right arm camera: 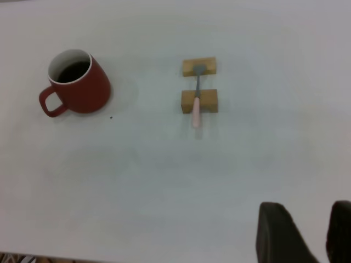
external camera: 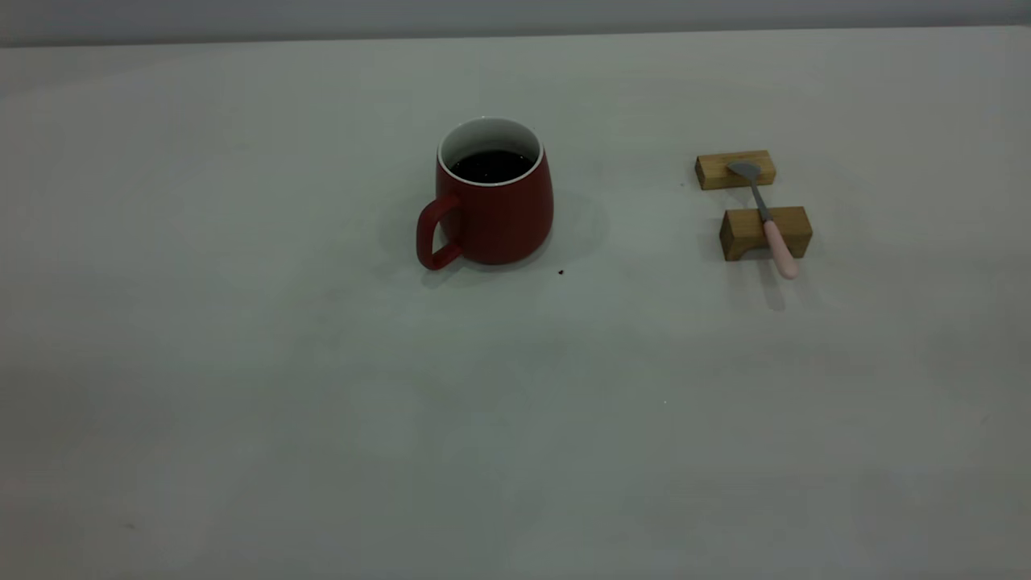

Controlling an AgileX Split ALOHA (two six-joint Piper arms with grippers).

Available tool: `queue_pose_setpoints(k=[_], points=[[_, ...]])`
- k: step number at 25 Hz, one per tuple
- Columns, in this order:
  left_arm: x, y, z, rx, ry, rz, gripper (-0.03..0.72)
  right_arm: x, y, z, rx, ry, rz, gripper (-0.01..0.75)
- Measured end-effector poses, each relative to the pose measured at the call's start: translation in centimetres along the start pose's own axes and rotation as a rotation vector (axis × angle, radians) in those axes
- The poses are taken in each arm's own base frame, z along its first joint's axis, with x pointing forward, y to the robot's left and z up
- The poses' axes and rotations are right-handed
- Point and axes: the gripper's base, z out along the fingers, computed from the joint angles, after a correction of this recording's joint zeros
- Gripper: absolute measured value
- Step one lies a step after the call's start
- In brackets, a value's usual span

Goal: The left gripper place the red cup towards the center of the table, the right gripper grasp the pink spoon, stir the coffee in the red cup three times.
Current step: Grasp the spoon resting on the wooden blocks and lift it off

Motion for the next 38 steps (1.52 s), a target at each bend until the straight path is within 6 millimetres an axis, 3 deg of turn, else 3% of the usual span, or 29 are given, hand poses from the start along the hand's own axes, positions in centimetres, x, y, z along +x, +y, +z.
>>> queue_pose_setpoints(k=[4, 10, 13, 20, 27, 34, 38], points=[[0.7, -0.1, -0.6, -0.050, -0.064, -0.047, 0.586, -2.7, 0.0, 1.3, -0.004, 0.022, 0.001, 0.336], [1.2, -0.2, -1.0, -0.112, -0.100, -0.101, 0.586, -6.1, -0.3, 5.1, -0.027, 0.006, 0.001, 0.457], [1.2, -0.2, -1.0, -0.117, -0.100, -0.106, 0.586, -7.2, -0.8, 7.8, -0.010, 0.038, -0.014, 0.494], [1.2, -0.2, -1.0, -0.117, -0.099, -0.106, 0.586, -8.6, -1.9, 16.6, -0.029, 0.294, 0.039, 0.510], [1.2, -0.2, -1.0, -0.117, -0.099, -0.106, 0.586, -7.6, -0.9, 25.5, -0.097, 0.527, 0.013, 0.510], [1.2, -0.2, -1.0, -0.117, -0.099, -0.106, 0.586, -5.2, 1.8, 32.5, -0.145, 0.679, -0.044, 0.583], [1.2, -0.2, -1.0, -0.117, -0.099, -0.106, 0.586, -4.8, 2.9, 36.3, -0.144, 0.707, -0.031, 0.603]])
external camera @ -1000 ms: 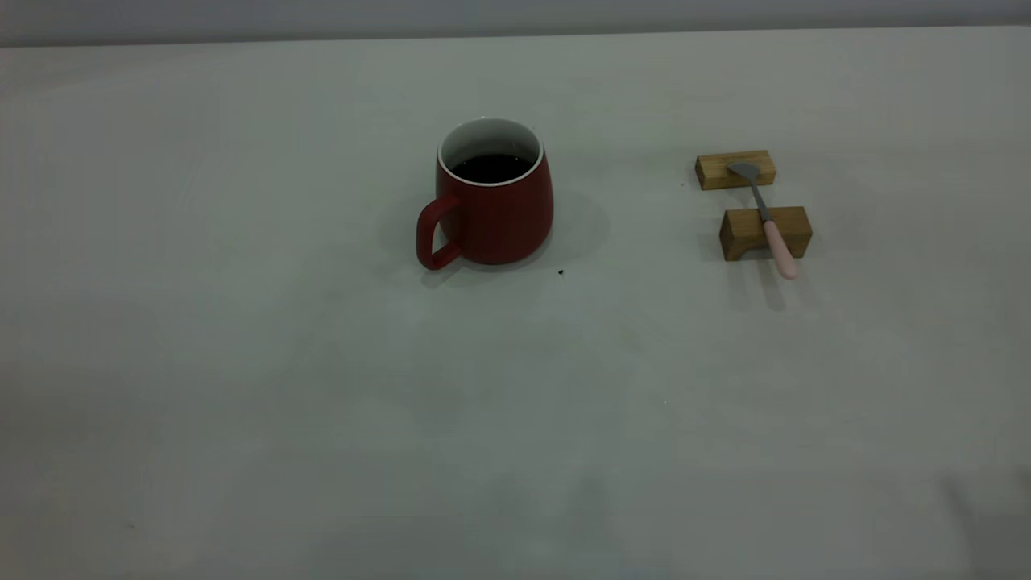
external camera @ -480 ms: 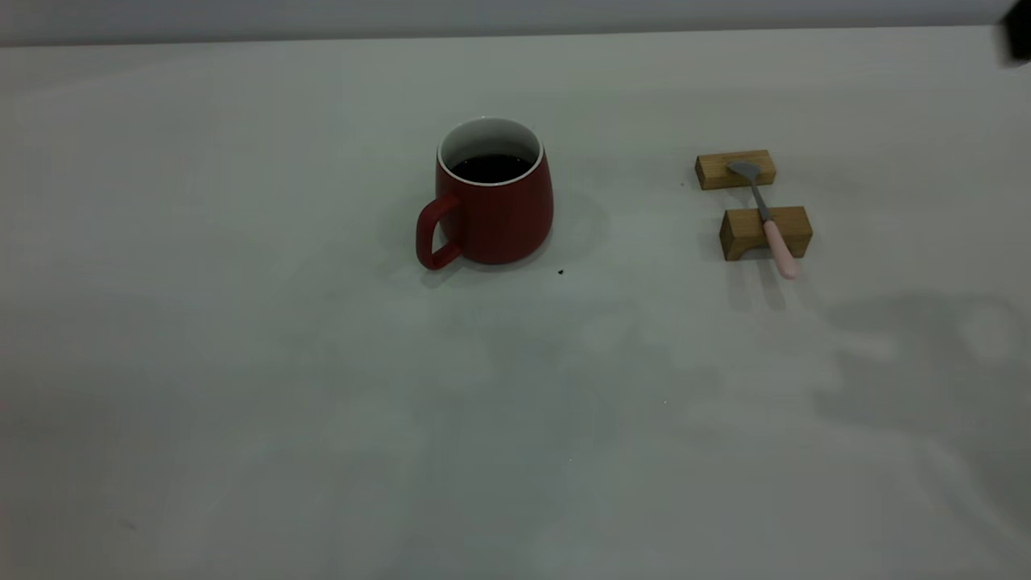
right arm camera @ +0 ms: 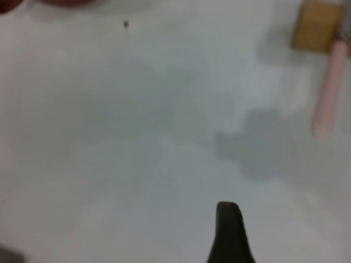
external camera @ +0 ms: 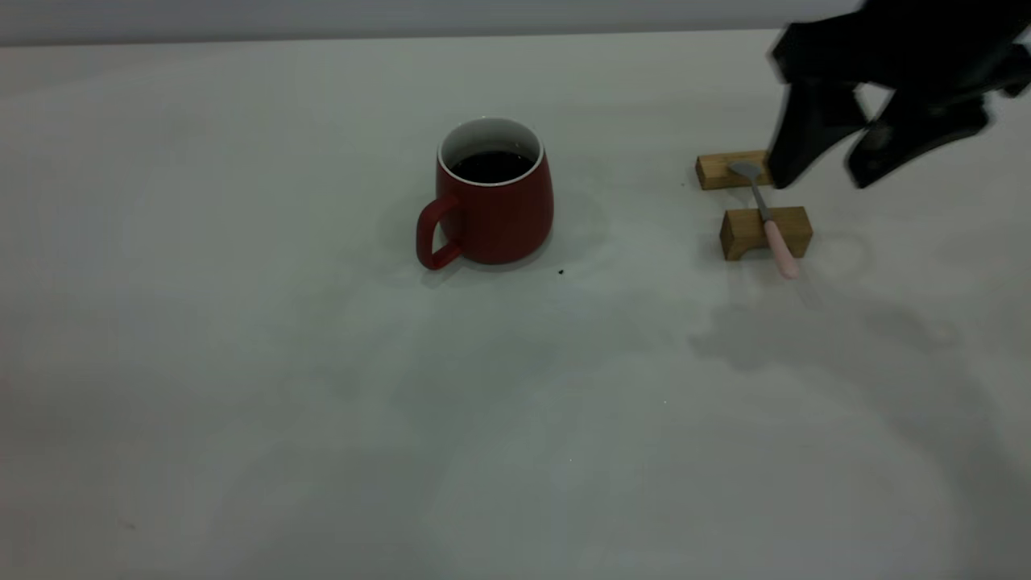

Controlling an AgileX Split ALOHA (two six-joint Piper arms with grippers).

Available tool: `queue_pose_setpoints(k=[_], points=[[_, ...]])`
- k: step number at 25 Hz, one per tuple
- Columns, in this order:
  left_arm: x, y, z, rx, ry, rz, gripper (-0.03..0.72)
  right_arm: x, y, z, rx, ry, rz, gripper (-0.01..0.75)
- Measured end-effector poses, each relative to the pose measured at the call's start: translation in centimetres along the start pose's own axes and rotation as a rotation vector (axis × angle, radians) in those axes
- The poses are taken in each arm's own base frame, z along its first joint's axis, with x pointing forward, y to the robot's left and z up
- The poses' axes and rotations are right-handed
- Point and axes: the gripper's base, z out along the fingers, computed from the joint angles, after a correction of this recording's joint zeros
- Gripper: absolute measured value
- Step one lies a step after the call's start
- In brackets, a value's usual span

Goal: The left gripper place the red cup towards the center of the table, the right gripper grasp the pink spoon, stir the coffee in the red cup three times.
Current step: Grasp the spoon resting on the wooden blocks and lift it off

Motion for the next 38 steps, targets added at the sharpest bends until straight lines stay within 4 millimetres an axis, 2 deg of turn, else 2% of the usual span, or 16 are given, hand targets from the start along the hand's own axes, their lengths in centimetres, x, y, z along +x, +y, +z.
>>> queue_pose_setpoints(k=[6, 13, 30, 33, 38], points=[[0.0, 0.0, 0.0, 0.000, 0.001, 0.000, 0.586, -2.9, -1.1, 4.1, 0.060, 0.049, 0.024, 0.603], [0.0, 0.0, 0.0, 0.000, 0.001, 0.000, 0.586, -3.9, -2.4, 7.4, 0.144, 0.140, 0.055, 0.595], [0.0, 0.0, 0.0, 0.000, 0.003, -0.001, 0.586, -2.0, -3.8, 12.9, 0.156, 0.204, 0.092, 0.588], [0.0, 0.0, 0.0, 0.000, 0.003, -0.001, 0.586, -2.0, -3.8, 12.9, 0.155, 0.205, 0.092, 0.531], [0.0, 0.0, 0.0, 0.000, 0.003, -0.001, 0.586, -1.9, -3.8, 12.9, 0.155, 0.216, 0.093, 0.285]])
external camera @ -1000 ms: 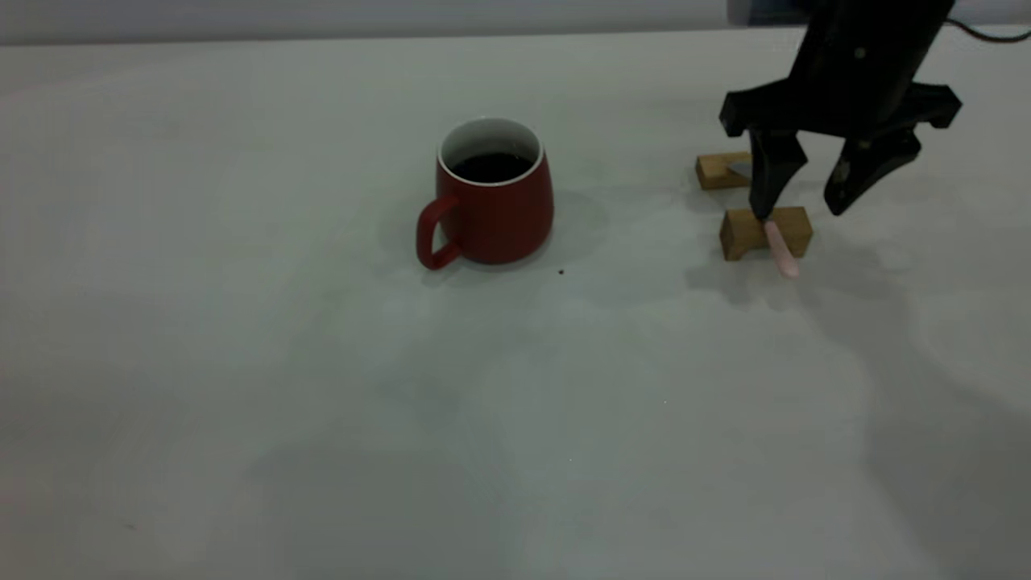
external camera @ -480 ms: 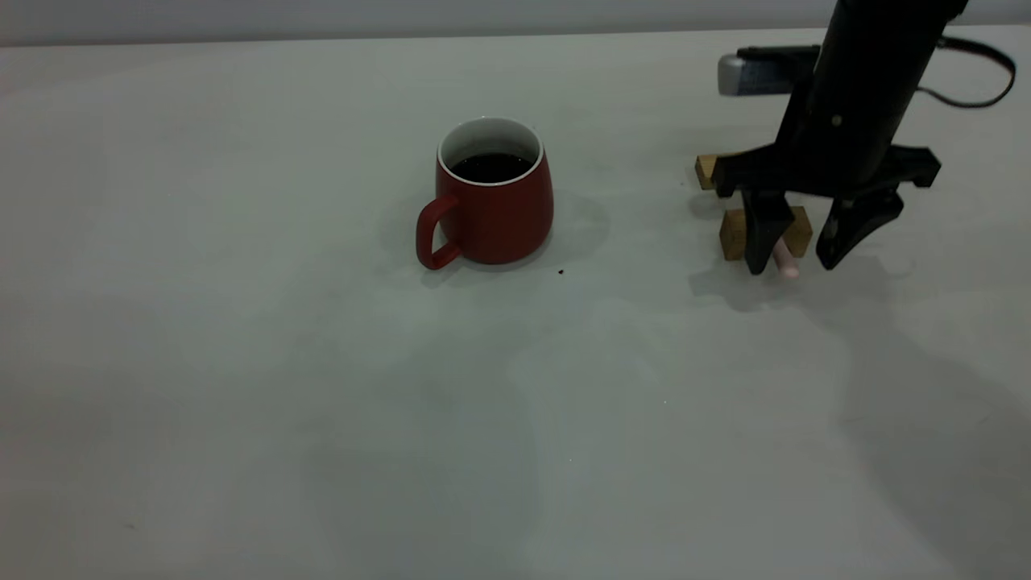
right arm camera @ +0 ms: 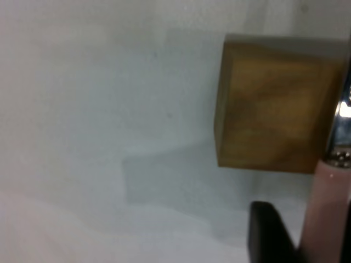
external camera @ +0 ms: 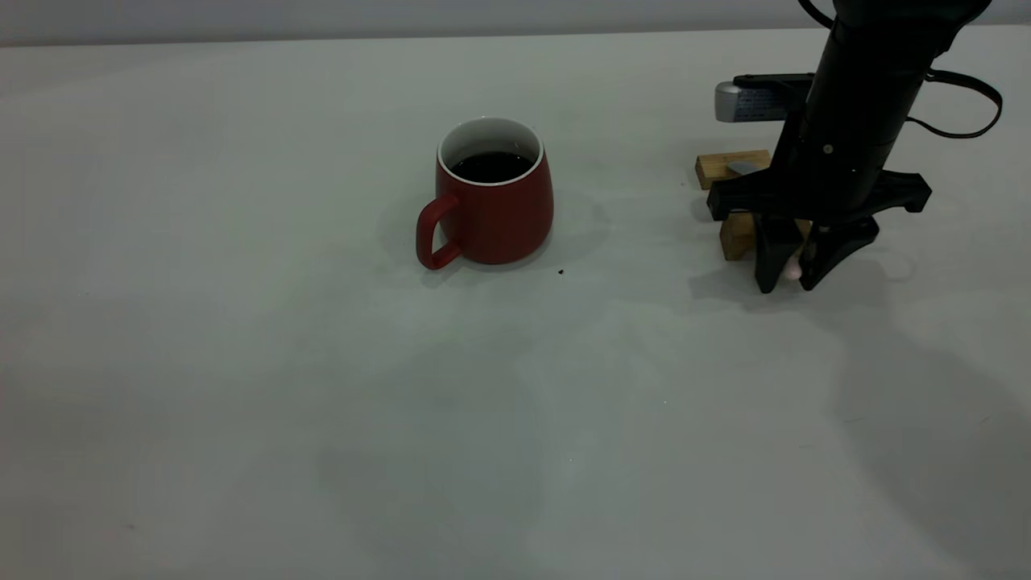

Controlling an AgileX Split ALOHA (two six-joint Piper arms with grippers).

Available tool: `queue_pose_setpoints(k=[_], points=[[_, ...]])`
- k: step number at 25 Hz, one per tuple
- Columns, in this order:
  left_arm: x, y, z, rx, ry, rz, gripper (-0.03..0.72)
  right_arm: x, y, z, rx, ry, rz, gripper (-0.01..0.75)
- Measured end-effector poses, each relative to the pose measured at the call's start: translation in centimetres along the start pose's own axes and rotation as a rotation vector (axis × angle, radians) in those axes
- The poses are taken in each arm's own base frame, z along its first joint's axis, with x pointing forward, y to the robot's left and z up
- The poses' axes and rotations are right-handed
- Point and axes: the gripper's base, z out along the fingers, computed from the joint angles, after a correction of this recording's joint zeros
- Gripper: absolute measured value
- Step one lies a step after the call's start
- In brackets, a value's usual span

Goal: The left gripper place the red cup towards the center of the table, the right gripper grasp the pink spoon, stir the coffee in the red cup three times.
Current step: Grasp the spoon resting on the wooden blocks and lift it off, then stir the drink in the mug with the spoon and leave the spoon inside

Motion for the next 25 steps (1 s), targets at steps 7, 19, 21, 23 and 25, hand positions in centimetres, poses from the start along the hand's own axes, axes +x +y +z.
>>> queue_pose_setpoints(k=[7, 19, 21, 23, 25], points=[[0.0, 0.0, 0.0, 0.000, 0.000, 0.000, 0.586, -0.5, 0.4, -3.5, -0.005, -0.012, -0.016, 0.116], [0.0, 0.0, 0.0, 0.000, 0.000, 0.000, 0.586, -0.5, 9.0, -11.4, -0.769, 0.112, 0.413, 0.116], [0.0, 0.0, 0.0, 0.000, 0.000, 0.000, 0.586, -0.9, 9.8, -11.6, -0.915, 0.147, 0.526, 0.116], [0.0, 0.0, 0.0, 0.000, 0.000, 0.000, 0.586, -1.7, 10.3, -11.8, -1.059, 0.177, 0.669, 0.116], [0.0, 0.0, 0.0, 0.000, 0.000, 0.000, 0.586, -2.4, 10.5, -11.9, -1.160, 0.208, 0.812, 0.116]])
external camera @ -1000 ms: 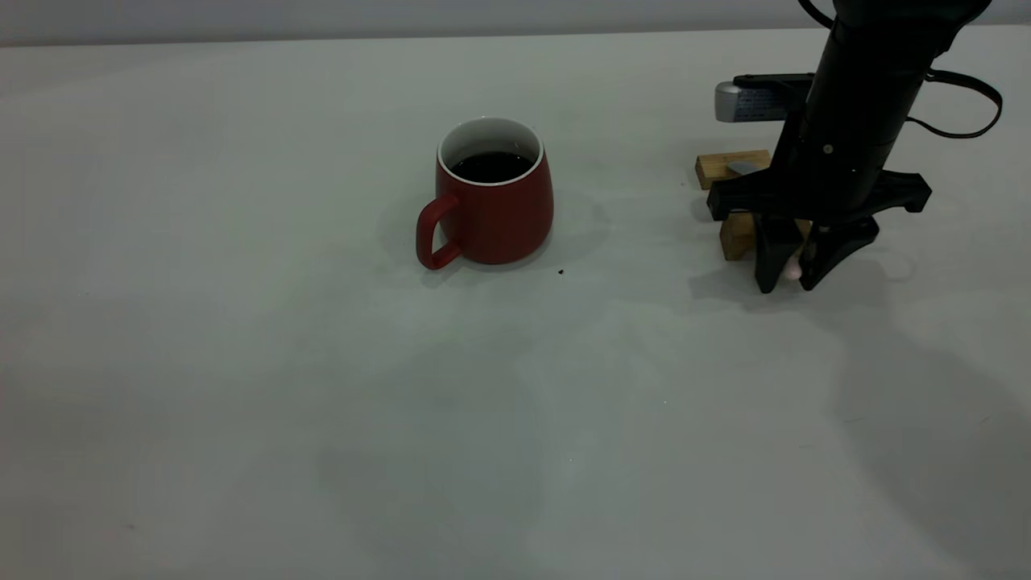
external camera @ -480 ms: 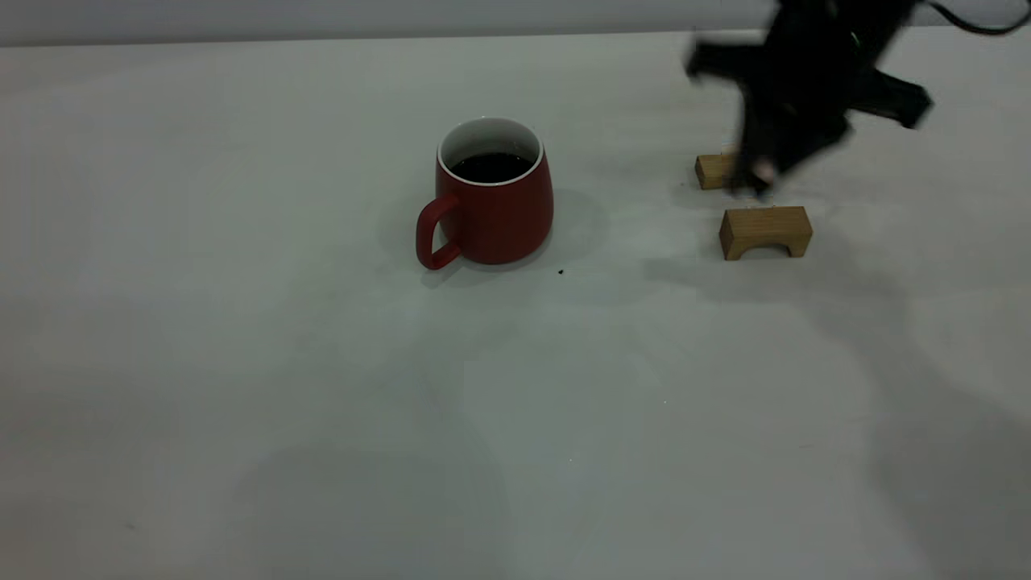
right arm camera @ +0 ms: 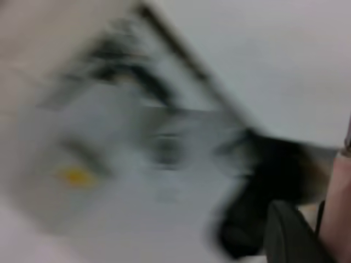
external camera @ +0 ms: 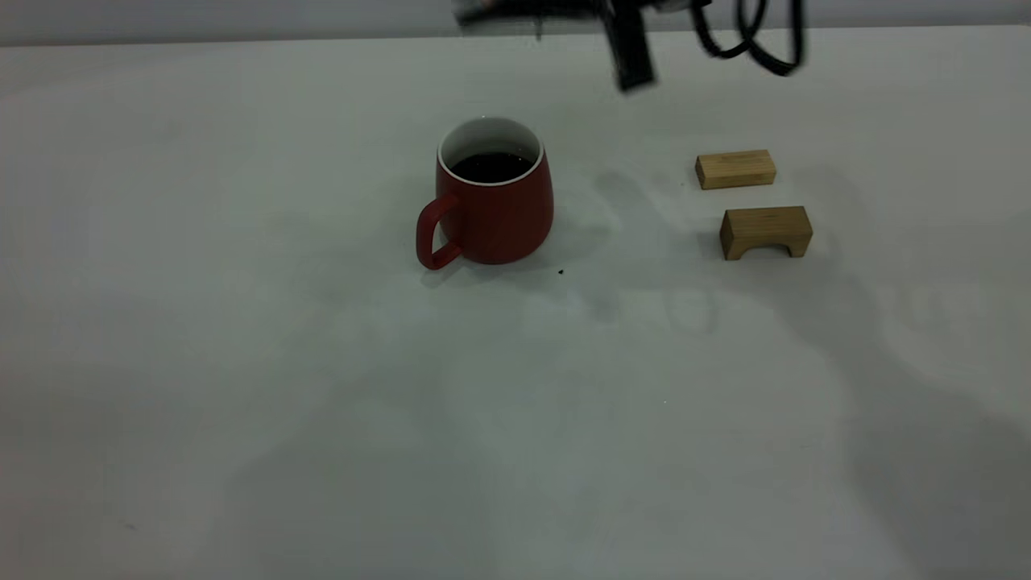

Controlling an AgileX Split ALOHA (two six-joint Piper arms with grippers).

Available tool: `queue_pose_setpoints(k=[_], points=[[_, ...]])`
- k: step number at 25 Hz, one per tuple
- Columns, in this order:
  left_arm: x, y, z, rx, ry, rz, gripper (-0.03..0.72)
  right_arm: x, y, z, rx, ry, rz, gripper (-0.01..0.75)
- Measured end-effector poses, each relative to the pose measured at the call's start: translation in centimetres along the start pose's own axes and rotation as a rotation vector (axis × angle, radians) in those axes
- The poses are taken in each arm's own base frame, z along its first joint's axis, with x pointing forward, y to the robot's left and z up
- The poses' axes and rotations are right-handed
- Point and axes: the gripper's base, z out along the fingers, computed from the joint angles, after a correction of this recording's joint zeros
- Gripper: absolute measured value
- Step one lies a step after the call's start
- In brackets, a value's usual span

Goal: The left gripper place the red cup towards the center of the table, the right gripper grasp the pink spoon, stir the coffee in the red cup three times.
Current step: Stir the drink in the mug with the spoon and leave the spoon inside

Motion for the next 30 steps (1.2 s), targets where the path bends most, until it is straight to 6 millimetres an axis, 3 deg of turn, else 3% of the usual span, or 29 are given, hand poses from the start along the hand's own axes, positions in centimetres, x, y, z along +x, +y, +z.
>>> queue_pose_setpoints(k=[5, 9, 13, 17, 22, 30], points=[[0.0, 0.0, 0.0, 0.000, 0.000, 0.000, 0.586, -0.2, 0.2, 0.3, -0.059, 0.002, 0.350, 0.116], [0.0, 0.0, 0.0, 0.000, 0.000, 0.000, 0.586, -0.2, 0.2, 0.4, -0.059, 0.004, 0.530, 0.116], [0.0, 0.0, 0.0, 0.000, 0.000, 0.000, 0.586, -0.4, 0.8, 0.9, -0.067, 0.007, 0.542, 0.116], [0.0, 0.0, 0.0, 0.000, 0.000, 0.000, 0.586, -2.3, 1.1, 3.0, -0.076, 0.049, 0.513, 0.116], [0.0, 0.0, 0.0, 0.000, 0.000, 0.000, 0.586, -4.5, -1.5, 4.5, -0.041, 0.052, 0.588, 0.116], [0.0, 0.0, 0.0, 0.000, 0.000, 0.000, 0.586, -6.7, -4.4, 4.9, -0.018, 0.005, 0.665, 0.116]])
